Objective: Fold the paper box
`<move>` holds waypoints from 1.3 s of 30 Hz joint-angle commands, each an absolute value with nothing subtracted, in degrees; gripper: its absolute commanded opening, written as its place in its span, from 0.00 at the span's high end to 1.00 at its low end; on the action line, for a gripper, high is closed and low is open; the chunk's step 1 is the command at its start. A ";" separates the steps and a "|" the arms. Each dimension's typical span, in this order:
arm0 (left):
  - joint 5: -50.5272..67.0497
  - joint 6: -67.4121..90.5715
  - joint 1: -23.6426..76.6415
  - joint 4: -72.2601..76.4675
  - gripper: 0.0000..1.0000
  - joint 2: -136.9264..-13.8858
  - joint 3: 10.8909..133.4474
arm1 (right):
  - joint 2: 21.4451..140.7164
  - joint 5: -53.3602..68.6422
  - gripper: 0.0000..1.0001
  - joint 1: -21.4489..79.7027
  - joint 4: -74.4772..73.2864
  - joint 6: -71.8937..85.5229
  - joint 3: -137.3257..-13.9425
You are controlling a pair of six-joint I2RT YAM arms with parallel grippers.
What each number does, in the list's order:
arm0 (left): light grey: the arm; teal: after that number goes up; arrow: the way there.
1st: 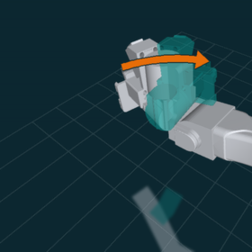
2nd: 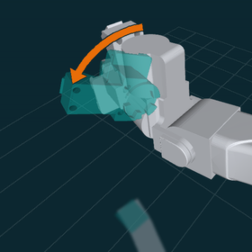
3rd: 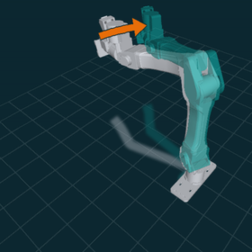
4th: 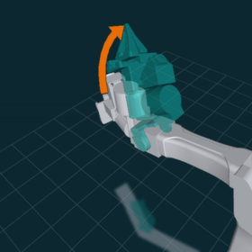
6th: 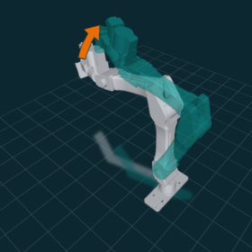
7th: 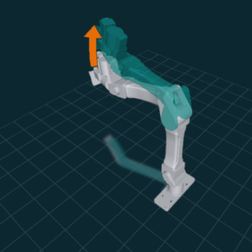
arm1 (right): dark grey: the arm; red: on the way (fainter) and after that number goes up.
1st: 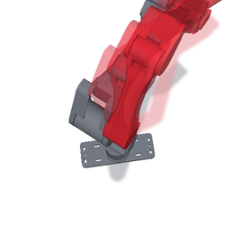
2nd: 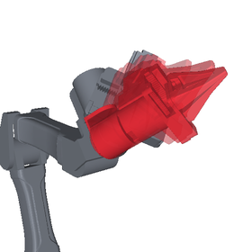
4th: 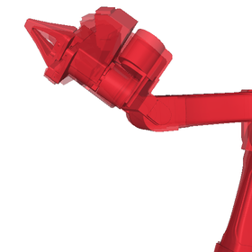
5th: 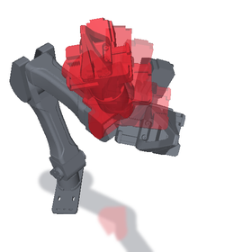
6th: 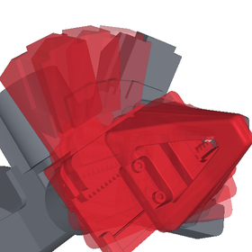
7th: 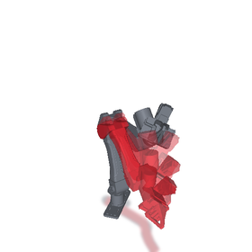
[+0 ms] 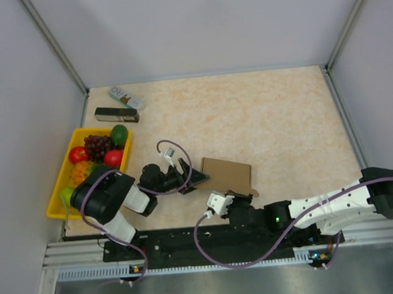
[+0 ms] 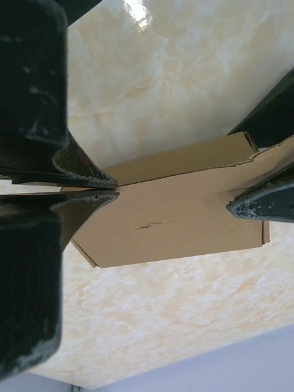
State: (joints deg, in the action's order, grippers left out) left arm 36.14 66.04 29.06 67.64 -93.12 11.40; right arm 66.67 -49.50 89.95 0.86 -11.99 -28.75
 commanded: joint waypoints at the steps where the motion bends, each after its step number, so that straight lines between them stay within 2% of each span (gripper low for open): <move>1: 38.14 73.82 29.27 91.92 0.05 -99.47 10.02 | 65.92 -49.04 0.99 89.12 3.51 -12.13 -28.48; 4: 38.06 75.85 29.27 95.71 0.18 -101.08 9.49 | 66.09 -48.96 0.98 88.95 3.60 -12.13 -28.48; 7: 35.87 74.27 29.18 94.93 0.24 -97.84 7.39 | 66.27 -49.04 0.92 88.95 3.60 -12.13 -28.56; 11: 34.81 72.95 29.18 86.59 0.39 -91.86 7.47 | 66.62 -48.60 0.87 88.95 2.82 -11.52 -29.00; 17: 33.49 72.69 29.18 76.13 0.52 -84.12 9.05 | 67.06 -48.43 0.81 88.95 1.85 -10.99 -29.53; 20: 33.49 72.77 29.27 70.52 0.59 -80.69 9.84 | 66.36 -49.56 0.64 88.95 1.76 -10.99 -29.53; 21: 33.40 72.43 29.18 67.36 0.64 -79.64 10.19 | 65.75 -49.92 0.53 88.95 1.84 -11.42 -29.53; 23: 33.22 71.55 29.18 61.12 0.69 -75.34 11.42 | 65.30 -50.36 0.43 88.94 0.97 -12.21 -30.49; 24: 32.96 69.89 29.18 52.30 0.70 -73.50 11.95 | 65.13 -50.80 0.36 88.95 0.10 -12.13 -31.37; 26: 31.56 67.77 29.18 41.46 0.70 -67.70 14.40 | 64.52 -51.33 0.29 88.95 -5.95 -11.26 -34.79; 27: 30.68 65.68 29.09 32.17 0.70 -65.59 15.28 | 64.25 -51.15 0.20 88.95 -7.72 -10.38 -37.41; 31: 25.50 62.23 27.60 15.06 0.67 -53.74 18.54 | 54.01 -48.00 0.18 88.95 -16.08 2.25 -41.05; 33: 25.75 60.92 25.42 10.66 0.68 -51.16 20.56 | 49.94 -45.02 0.13 88.51 -15.82 9.56 -39.56; 37: 27.86 59.15 22.24 -1.97 0.70 -48.26 24.60 | 40.54 -43.42 0.11 86.58 -20.64 21.06 -40.78; 39: 28.39 57.40 20.84 -4.38 0.72 -46.77 26.10 | 33.33 -40.28 0.05 81.76 -22.15 28.98 -40.44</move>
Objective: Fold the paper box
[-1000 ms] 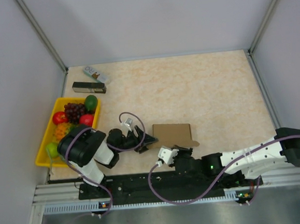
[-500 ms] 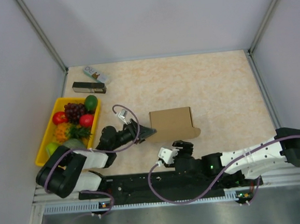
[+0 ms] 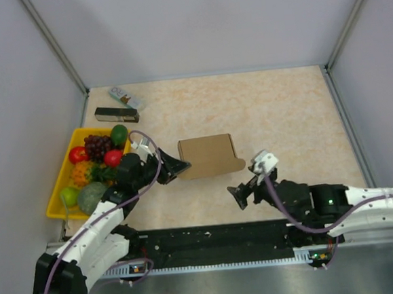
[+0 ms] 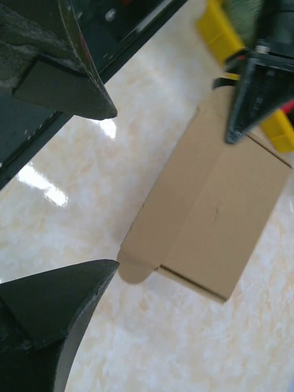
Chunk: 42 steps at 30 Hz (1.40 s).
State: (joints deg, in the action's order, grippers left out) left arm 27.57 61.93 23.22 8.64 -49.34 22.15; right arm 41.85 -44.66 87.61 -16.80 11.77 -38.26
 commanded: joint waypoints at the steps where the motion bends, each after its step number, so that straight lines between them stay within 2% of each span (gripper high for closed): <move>1: 28.74 56.87 20.40 -5.79 0.72 -46.24 26.54 | 31.40 -37.73 0.02 79.30 -22.06 31.44 -40.17; 2: 29.26 55.82 19.96 -7.37 0.73 -45.62 27.33 | 28.85 -34.14 0.01 76.15 -22.06 34.07 -40.08; 3: 29.88 55.11 19.08 -8.69 0.73 -44.92 27.68 | 28.48 -25.14 0.01 67.67 -22.41 34.80 -40.77; 5: 30.41 53.45 18.11 -11.15 0.73 -43.86 28.91 | 29.87 -14.99 0.01 58.50 -23.11 36.12 -41.92; 6: 30.85 53.09 17.93 -11.34 0.74 -42.73 29.00 | 34.15 -2.85 0.01 49.75 -23.55 36.38 -43.05; 7: 32.07 53.00 17.67 -11.51 0.74 -42.28 29.00 | 36.80 3.89 0.01 44.96 -23.64 36.73 -43.59; 9: 32.96 53.17 17.05 -12.83 0.76 -41.31 29.27 | 43.47 14.28 0.01 39.75 -24.08 35.87 -44.73; 10: 33.13 53.43 16.96 -13.44 0.80 -40.87 29.35 | 44.29 14.24 0.01 37.90 -23.21 35.69 -44.56; 12: 33.75 53.79 16.70 -13.97 0.82 -39.56 29.36 | 45.52 16.23 0.01 35.61 -20.76 37.78 -42.90; 15: 34.98 53.70 16.44 -14.41 0.81 -38.24 29.62 | 48.06 32.12 0.01 25.60 -8.74 48.13 -36.41; 16: 35.59 53.79 16.35 -14.41 0.80 -38.23 29.71 | 50.77 36.61 0.01 20.44 -0.61 51.12 -34.39; 17: 36.90 53.96 16.26 -14.07 0.80 -38.23 29.71 | 52.37 44.39 0.01 18.48 5.65 58.11 -29.75; 19: 38.49 54.58 16.17 -12.40 0.79 -38.67 29.01 | 57.80 50.69 0.01 16.09 17.34 65.09 -25.33; 20: 39.89 55.71 16.08 -11.35 0.79 -39.11 28.57 | 59.83 53.58 0.01 16.08 30.45 71.65 -21.40; 23: 41.57 59.31 16.00 -6.08 0.79 -39.64 26.02 | 65.71 55.54 0.02 16.79 50.11 81.46 -15.49; 25: 42.71 61.34 16.00 -2.83 0.79 -40.16 24.62 | 67.75 55.90 0.03 16.79 57.53 86.01 -13.63; 27: 42.89 62.05 16.00 -2.20 0.79 -40.60 24.35 | 69.17 55.81 0.09 16.53 65.17 86.92 -11.69; 29: 42.19 62.75 15.91 -3.42 0.79 -40.87 24.43 | 67.69 54.15 0.07 16.09 62.35 81.15 -11.34; 32: 41.40 64.42 15.82 -5.43 0.79 -40.87 24.78 | 60.49 49.15 0.01 15.03 43.21 68.50 -14.30; 33: 40.27 64.60 15.73 -7.54 0.80 -40.70 25.22 | 56.99 48.09 0.01 14.94 32.10 64.73 -15.89; 37: 37.17 69.93 14.68 -14.32 0.83 -41.74 26.63 | 47.39 37.12 0.01 14.94 2.64 37.88 -27.67; 39: 38.05 72.24 14.50 -15.29 0.86 -44.29 27.33 | 43.79 29.55 0.01 15.12 -4.54 29.83 -32.68; 40: 38.40 73.99 14.41 -15.99 0.91 -45.25 27.86 | 41.86 28.84 0.01 15.38 -6.31 23.97 -33.57; 42: 39.29 74.79 14.41 -17.74 0.93 -48.24 30.22 | 41.13 27.00 0.01 18.35 -8.25 18.57 -36.64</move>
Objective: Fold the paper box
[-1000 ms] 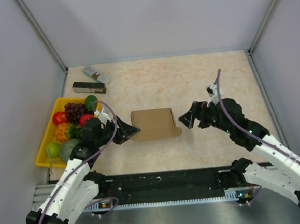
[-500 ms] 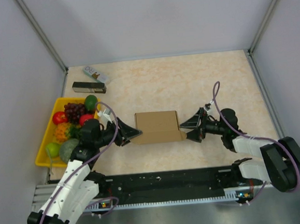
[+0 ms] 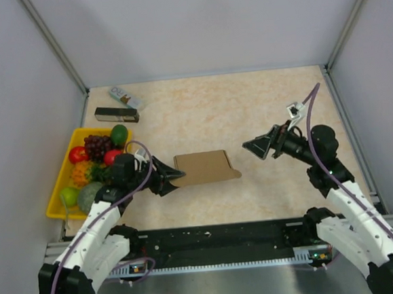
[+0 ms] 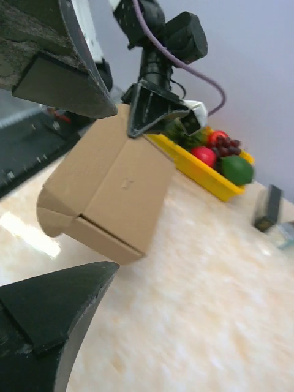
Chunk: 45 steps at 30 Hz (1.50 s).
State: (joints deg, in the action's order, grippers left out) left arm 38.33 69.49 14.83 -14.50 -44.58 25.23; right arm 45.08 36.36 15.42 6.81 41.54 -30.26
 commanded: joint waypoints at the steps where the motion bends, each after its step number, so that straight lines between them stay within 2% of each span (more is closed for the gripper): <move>1: 39.46 75.23 14.33 -20.63 0.93 -49.30 31.19 | 41.65 24.72 0.01 24.98 -10.61 12.37 -38.30; 2: 40.51 75.50 14.24 -21.61 0.93 -51.05 32.07 | 42.01 16.26 0.01 30.44 -13.85 9.35 -41.54; 4: 42.09 76.11 14.06 -24.24 0.93 -52.73 34.09 | 43.15 6.90 0.01 40.29 -16.08 0.32 -44.28; 5: 42.27 76.29 13.98 -25.82 0.94 -54.04 34.71 | 44.46 1.03 0.01 48.78 -17.39 -2.96 -46.56; 8: 42.89 77.16 13.62 -28.83 0.94 -55.54 36.12 | 49.28 -7.78 0.02 61.99 -18.80 -11.93 -50.43; 11: 45.43 79.36 13.45 -27.51 0.94 -55.63 35.33 | 56.30 -13.78 0.03 71.42 -22.58 -19.41 -54.48; 15: 46.40 80.68 12.75 -27.34 0.94 -54.93 34.19 | 64.48 -17.84 0.04 76.98 -25.13 -23.72 -58.09; 23: 48.16 82.53 12.22 -27.60 0.93 -52.65 33.22 | 71.98 -31.09 0.09 80.24 -23.03 -28.21 -59.85; 30: 48.95 83.84 12.22 -27.78 0.92 -50.98 31.73 | 76.29 -33.04 0.12 80.42 -19.87 -31.19 -59.42; 36: 49.83 84.55 12.30 -28.13 0.92 -50.54 31.64 | 77.43 -35.42 0.25 80.86 -16.00 -35.24 -58.18; 42: 50.71 84.90 12.22 -27.25 0.91 -51.68 32.43 | 78.57 -33.66 0.25 80.95 -16.00 -35.60 -57.66; 45: 51.06 84.90 12.22 -27.16 0.91 -52.03 32.78 | 78.93 -32.26 0.21 81.04 -15.91 -35.25 -57.66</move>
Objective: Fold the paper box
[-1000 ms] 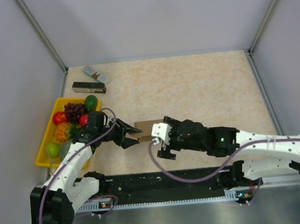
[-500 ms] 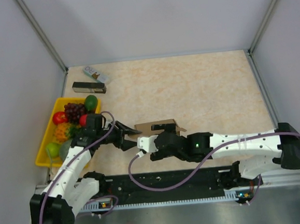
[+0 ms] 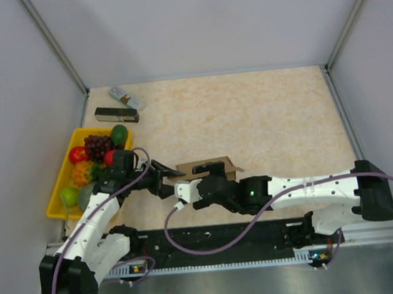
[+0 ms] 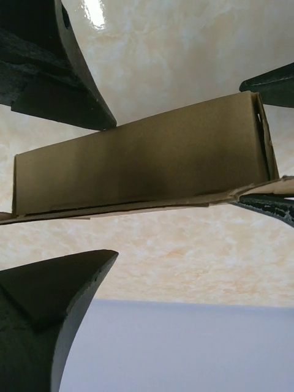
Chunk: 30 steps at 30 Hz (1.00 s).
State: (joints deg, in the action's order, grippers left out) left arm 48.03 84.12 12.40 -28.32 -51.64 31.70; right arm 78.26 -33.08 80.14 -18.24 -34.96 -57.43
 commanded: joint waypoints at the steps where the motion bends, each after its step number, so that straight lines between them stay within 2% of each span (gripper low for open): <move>1: 51.15 84.90 12.22 -27.16 0.91 -52.03 32.87 | 79.27 -31.82 0.18 81.04 -15.82 -35.42 -57.66; 4: 51.68 84.99 12.22 -27.33 0.90 -51.94 33.22 | 81.03 -33.30 0.15 80.86 -15.73 -36.38 -57.48; 9: 51.50 84.73 12.22 -27.86 0.91 -51.33 32.96 | 81.03 -34.19 0.16 80.42 -12.48 -36.82 -56.60; 11: 51.50 84.64 12.22 -28.04 0.91 -51.15 32.78 | 80.77 -34.63 0.20 80.33 -12.04 -37.53 -56.51; 14: 51.50 84.20 12.22 -27.69 0.89 -51.24 32.70 | 80.25 -34.72 0.33 80.42 -11.43 -38.41 -56.60; 15: 51.50 84.11 12.22 -27.51 0.87 -51.33 32.61 | 79.72 -34.54 0.41 80.42 -11.51 -38.58 -56.60; 19: 52.73 85.34 12.22 -24.53 0.52 -50.80 31.47 | 79.36 -32.79 0.55 80.07 -12.13 -38.50 -56.43; 22: 52.65 84.99 12.22 -23.91 0.43 -50.28 31.20 | 78.93 -31.82 0.62 79.98 -12.13 -37.71 -55.90; 23: 52.39 84.56 12.22 -23.91 0.36 -50.27 31.46 | 78.75 -31.56 0.63 79.98 -12.22 -37.36 -55.72; 25: 51.68 82.89 12.22 -23.82 0.30 -50.27 31.46 | 78.31 -31.29 0.65 79.63 -12.30 -36.48 -54.94; 26: 51.16 82.18 12.13 -23.99 0.22 -50.53 31.55 | 78.14 -31.12 0.65 79.54 -12.74 -36.13 -54.67; 28: 50.10 78.85 11.95 -24.87 0.19 -51.41 31.99 | 77.78 -29.81 0.66 78.67 -13.88 -34.81 -54.32; 30: 46.43 72.21 10.65 -26.88 0.04 -52.55 33.92 | 77.43 -27.26 0.66 77.44 -17.83 -32.19 -55.19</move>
